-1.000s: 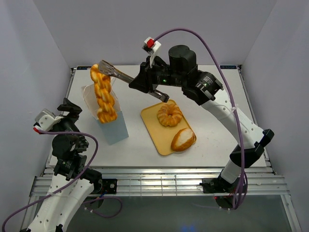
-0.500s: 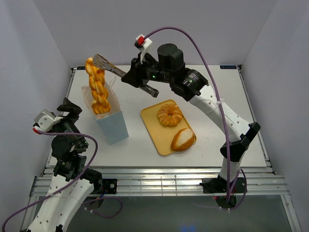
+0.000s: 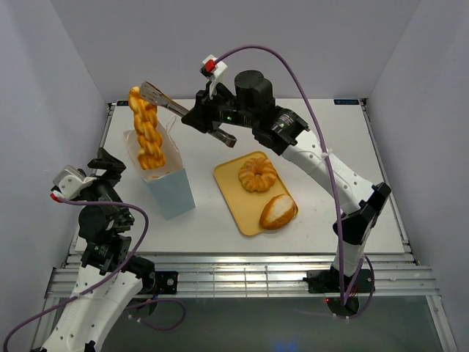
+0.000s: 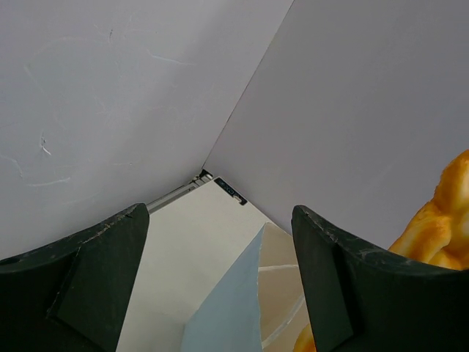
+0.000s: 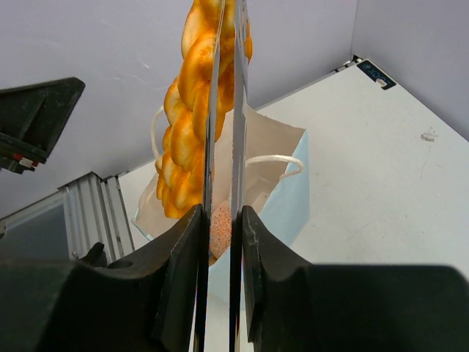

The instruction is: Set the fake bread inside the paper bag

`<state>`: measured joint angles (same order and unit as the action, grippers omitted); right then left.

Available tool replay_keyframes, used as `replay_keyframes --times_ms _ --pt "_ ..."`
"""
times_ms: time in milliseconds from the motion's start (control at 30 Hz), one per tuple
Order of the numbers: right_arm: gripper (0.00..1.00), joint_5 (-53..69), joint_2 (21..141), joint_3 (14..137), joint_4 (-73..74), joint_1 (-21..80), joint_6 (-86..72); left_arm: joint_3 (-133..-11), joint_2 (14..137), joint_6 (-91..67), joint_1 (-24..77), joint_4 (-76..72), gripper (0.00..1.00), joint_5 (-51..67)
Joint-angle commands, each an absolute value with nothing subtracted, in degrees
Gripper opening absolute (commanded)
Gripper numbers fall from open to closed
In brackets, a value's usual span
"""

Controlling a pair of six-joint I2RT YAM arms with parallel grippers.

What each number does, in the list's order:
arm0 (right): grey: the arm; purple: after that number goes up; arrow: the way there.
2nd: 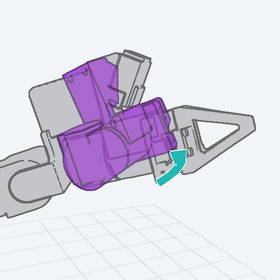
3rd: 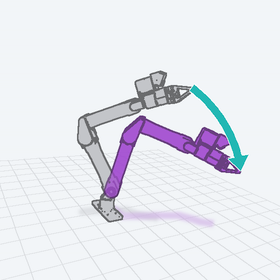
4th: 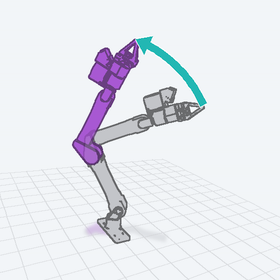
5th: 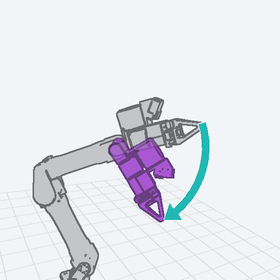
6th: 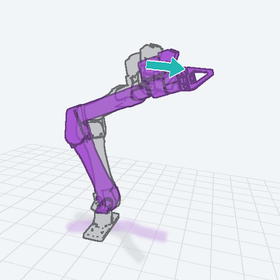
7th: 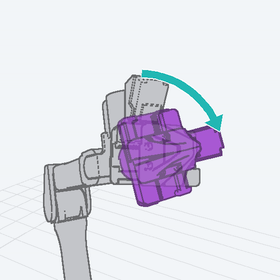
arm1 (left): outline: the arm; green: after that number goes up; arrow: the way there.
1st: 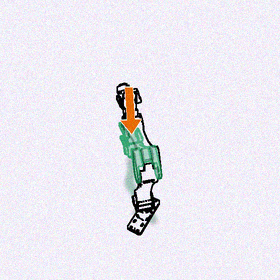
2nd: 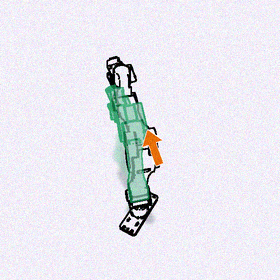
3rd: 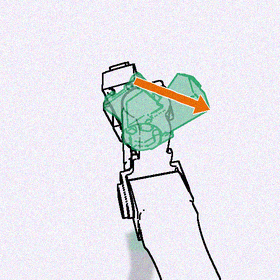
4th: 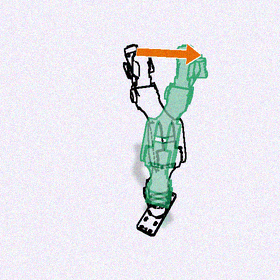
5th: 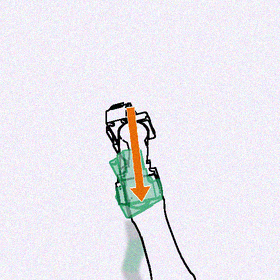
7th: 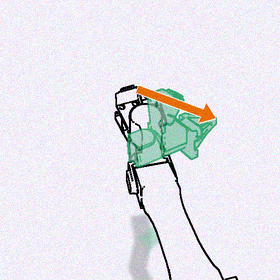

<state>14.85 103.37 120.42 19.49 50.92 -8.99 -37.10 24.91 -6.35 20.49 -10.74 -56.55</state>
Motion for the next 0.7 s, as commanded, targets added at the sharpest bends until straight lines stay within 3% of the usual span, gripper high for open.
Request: replay_keyframes --times_ms 0,667 --pt "0.27 14.9 102.6 119.3 14.2 51.2 -7.1 -37.7 24.4 -6.7 20.8 -10.0 0.89 -55.3" --pt "0.30 17.2 97.1 104.4 10.5 51.6 -6.2 -38.1 24.8 -7.5 20.8 -9.1 0.89 -54.6"
